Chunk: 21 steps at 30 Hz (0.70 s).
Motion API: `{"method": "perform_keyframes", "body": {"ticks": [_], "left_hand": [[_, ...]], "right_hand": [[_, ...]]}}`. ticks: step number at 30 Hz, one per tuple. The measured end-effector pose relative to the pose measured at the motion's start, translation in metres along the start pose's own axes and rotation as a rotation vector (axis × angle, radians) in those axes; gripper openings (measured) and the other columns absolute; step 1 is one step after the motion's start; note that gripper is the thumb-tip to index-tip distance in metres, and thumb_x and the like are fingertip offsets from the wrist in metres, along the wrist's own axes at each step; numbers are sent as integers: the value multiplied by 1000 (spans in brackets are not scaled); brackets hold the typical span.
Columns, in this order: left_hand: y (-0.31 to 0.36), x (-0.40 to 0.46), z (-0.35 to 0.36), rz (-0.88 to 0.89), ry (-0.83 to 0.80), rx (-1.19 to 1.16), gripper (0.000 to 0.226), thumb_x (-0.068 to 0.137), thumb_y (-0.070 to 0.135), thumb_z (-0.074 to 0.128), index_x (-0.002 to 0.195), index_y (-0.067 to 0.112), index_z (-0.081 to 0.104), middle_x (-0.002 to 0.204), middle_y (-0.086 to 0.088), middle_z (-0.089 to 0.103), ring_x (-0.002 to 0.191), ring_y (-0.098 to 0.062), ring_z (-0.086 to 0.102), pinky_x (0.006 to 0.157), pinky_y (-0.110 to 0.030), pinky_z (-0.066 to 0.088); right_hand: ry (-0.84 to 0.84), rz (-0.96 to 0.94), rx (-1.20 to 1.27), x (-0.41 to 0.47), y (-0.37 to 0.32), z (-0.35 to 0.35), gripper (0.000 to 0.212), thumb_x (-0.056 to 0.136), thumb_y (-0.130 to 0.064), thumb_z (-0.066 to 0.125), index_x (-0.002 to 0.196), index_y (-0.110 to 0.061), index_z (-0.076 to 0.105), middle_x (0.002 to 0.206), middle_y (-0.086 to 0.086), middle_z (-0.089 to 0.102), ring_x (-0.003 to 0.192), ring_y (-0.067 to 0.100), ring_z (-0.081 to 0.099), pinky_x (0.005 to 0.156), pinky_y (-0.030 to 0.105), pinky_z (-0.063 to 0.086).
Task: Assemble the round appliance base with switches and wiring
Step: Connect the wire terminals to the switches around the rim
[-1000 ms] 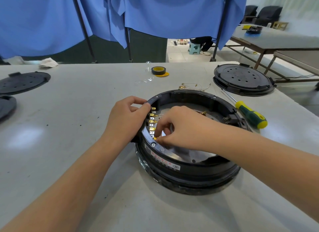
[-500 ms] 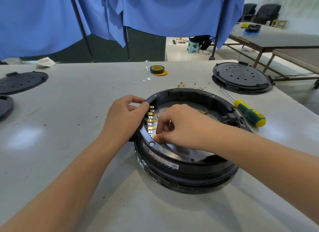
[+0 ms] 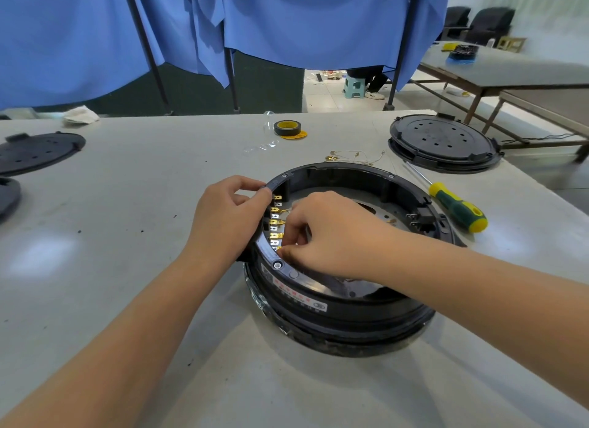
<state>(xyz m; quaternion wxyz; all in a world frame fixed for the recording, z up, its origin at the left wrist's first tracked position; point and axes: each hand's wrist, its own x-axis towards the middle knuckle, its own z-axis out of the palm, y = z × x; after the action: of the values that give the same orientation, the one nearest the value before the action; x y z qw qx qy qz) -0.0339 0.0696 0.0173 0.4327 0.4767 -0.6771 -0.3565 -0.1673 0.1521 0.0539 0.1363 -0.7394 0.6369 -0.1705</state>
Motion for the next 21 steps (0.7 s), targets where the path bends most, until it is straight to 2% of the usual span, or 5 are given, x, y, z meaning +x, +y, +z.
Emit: {"method": "perform_keyframes", "body": {"ticks": [4, 9, 13, 16, 21], "left_hand": [[0, 0, 1, -8, 8, -14, 5, 83, 26, 65, 80, 27, 69, 62, -3, 71, 51, -14, 62, 62, -36, 54], [-1, 0, -1, -12, -13, 0, 4, 84, 26, 64, 82, 26, 68, 61, 0, 71, 46, -9, 60, 55, -28, 49], [0, 0, -1, -10, -21, 8, 5, 84, 27, 64, 81, 28, 68, 62, -3, 71, 46, -11, 60, 54, -28, 49], [0, -1, -1, -11, -22, 6, 5, 83, 28, 64, 81, 28, 68, 63, -5, 71, 46, -14, 60, 56, -32, 49], [2, -3, -2, -8, -26, 7, 5, 84, 28, 64, 84, 27, 69, 65, -5, 72, 57, -27, 67, 59, -39, 54]], "right_hand": [[-1, -18, -15, 1, -1, 1, 21, 81, -38, 67, 63, -29, 61, 69, -8, 63, 67, 9, 58, 63, 28, 49], [-1, -7, 33, 1, 4, 2, 15, 78, -37, 68, 67, -27, 66, 65, -11, 63, 67, 4, 58, 63, 25, 47], [28, 43, 194, 2, 10, 0, 11, 73, -39, 73, 70, -28, 71, 59, -10, 64, 51, -4, 53, 51, 14, 43], [39, 63, 309, 4, 14, -4, 6, 77, -30, 70, 82, -30, 72, 59, -9, 62, 48, -5, 50, 50, 11, 41], [49, 134, 283, 8, 16, -2, 6, 81, -26, 67, 81, -27, 72, 53, -13, 62, 49, -4, 54, 56, 19, 44]]}}
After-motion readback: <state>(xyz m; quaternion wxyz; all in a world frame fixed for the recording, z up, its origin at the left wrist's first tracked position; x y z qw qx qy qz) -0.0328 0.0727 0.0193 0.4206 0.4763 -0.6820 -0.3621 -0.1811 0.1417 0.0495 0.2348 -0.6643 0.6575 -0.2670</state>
